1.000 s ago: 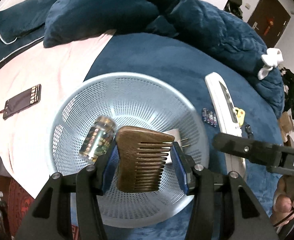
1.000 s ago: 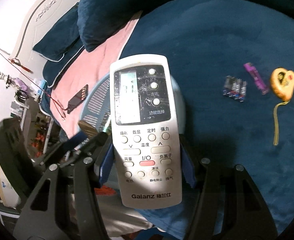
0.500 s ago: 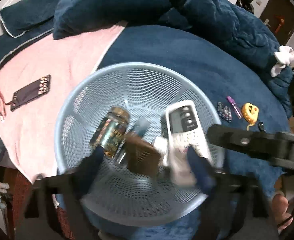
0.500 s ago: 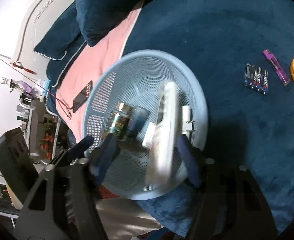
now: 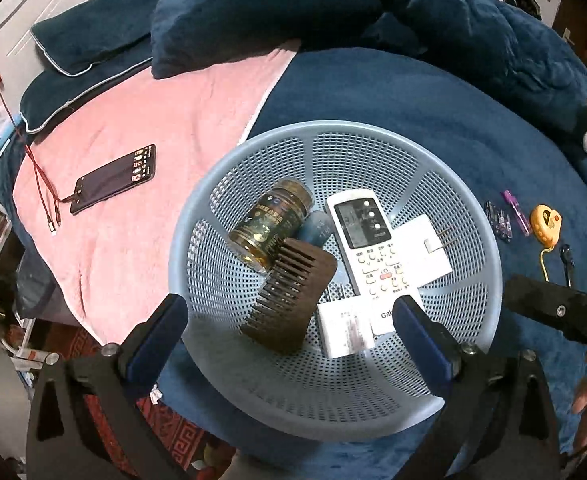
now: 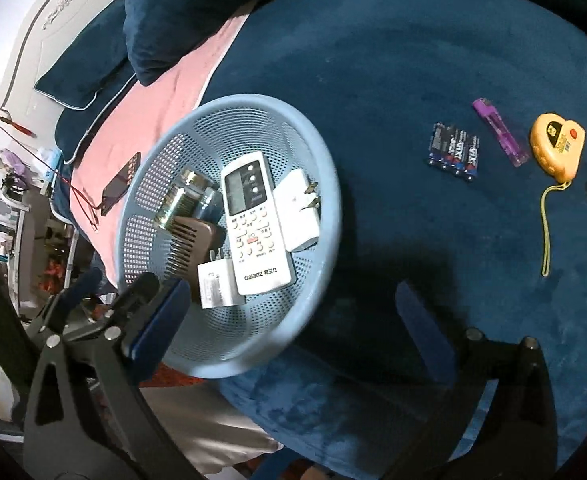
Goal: Organize rigid objects
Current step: 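Hold both tools open above basket, then withdraw toward remaining objects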
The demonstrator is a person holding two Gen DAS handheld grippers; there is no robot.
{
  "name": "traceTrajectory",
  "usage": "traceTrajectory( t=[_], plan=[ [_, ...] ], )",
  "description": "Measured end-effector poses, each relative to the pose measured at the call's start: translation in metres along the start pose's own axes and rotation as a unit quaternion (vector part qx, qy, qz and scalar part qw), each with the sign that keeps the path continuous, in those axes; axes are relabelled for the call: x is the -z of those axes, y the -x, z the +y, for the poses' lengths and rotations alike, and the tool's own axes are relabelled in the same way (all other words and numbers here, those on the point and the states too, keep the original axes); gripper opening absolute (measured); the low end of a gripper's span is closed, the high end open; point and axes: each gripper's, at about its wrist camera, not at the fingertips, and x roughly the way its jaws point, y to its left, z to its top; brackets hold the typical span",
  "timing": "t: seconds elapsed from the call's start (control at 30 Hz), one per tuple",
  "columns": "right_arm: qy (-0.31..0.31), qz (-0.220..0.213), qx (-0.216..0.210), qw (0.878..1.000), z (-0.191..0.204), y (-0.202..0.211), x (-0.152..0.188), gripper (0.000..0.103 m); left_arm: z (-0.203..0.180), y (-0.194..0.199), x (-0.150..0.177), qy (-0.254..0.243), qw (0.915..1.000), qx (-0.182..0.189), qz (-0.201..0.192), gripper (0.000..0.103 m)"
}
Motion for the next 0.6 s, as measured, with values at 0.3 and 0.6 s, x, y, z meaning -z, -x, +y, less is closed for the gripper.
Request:
traceTrajectory(
  t=[0.3,0.6],
  plan=[
    [0.027,0.015,0.015,0.999,0.008,-0.007,0.005,0.103,-0.004,-0.002,-0.001,-0.005,1.0,-0.001,0.005,0.102],
    [0.067,0.019,0.038,0.997,0.015,-0.01,0.011,0.103,-0.008,-0.004,0.0,-0.009,0.9999,-0.002,0.01,0.102]
  ],
)
